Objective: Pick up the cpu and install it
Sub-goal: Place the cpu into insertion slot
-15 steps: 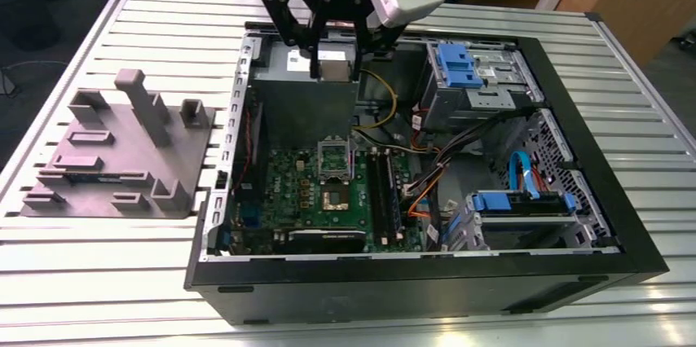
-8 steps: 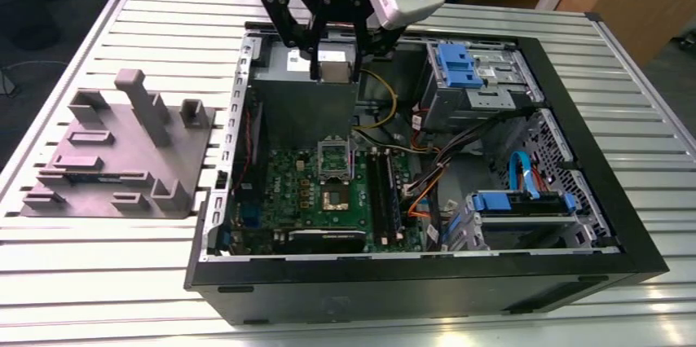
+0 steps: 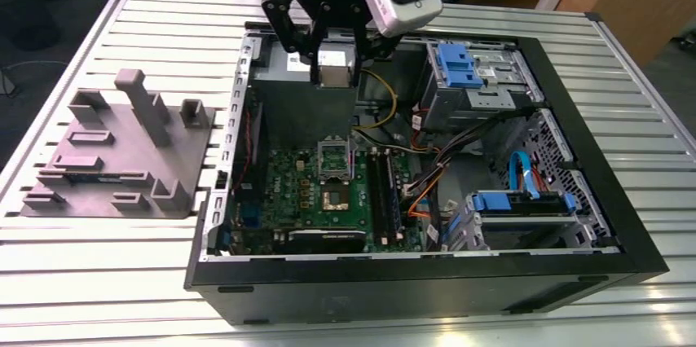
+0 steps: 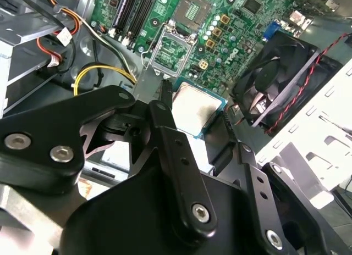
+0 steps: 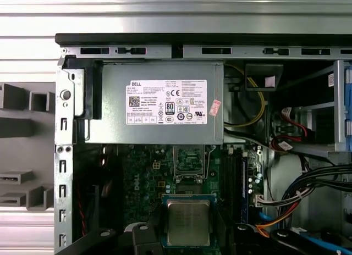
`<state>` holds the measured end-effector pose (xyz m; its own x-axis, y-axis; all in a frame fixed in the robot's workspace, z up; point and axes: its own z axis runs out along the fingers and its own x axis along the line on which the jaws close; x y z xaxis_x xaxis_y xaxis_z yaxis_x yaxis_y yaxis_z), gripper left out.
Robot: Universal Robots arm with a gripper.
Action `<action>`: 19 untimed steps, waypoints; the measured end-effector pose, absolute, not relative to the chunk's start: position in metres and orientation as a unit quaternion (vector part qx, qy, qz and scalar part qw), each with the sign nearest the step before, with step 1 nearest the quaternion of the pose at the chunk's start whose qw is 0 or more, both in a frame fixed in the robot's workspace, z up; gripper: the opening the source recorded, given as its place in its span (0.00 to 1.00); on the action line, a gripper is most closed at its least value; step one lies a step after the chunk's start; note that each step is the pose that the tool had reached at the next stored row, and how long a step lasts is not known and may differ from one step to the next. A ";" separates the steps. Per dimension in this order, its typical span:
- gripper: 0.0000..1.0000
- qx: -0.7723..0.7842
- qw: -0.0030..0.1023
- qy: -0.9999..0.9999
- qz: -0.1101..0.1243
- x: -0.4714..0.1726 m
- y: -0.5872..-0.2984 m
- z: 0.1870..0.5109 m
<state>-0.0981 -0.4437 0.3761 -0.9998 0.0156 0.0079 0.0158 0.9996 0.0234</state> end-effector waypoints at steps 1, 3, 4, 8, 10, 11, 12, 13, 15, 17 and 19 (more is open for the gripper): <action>0.47 -0.008 0.004 -1.000 -0.012 -0.098 -0.444 0.375; 0.47 -0.008 0.004 -1.000 -0.012 -0.098 -0.445 0.372; 0.47 -0.008 0.004 -1.000 -0.012 -0.098 -0.446 0.371; 0.47 -0.008 0.004 -1.000 -0.012 -0.098 -0.447 0.368; 0.47 -0.008 0.004 -1.000 -0.012 -0.098 -0.447 0.367; 0.47 -0.008 0.004 -1.000 -0.012 -0.098 -0.447 0.367; 0.47 -0.008 0.004 -1.000 -0.012 -0.098 -0.447 0.367; 0.47 -0.008 0.004 -1.000 -0.012 -0.098 -0.447 0.367; 0.47 -0.008 0.004 -1.000 -0.012 -0.098 -0.447 0.367; 0.47 -0.008 0.004 -1.000 -0.012 -0.098 -0.447 0.367; 0.47 -0.008 0.004 -1.000 -0.012 -0.098 -0.447 0.367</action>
<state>-0.0981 -0.4469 0.3669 -0.9998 0.0157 0.0079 0.0159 0.9996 0.0233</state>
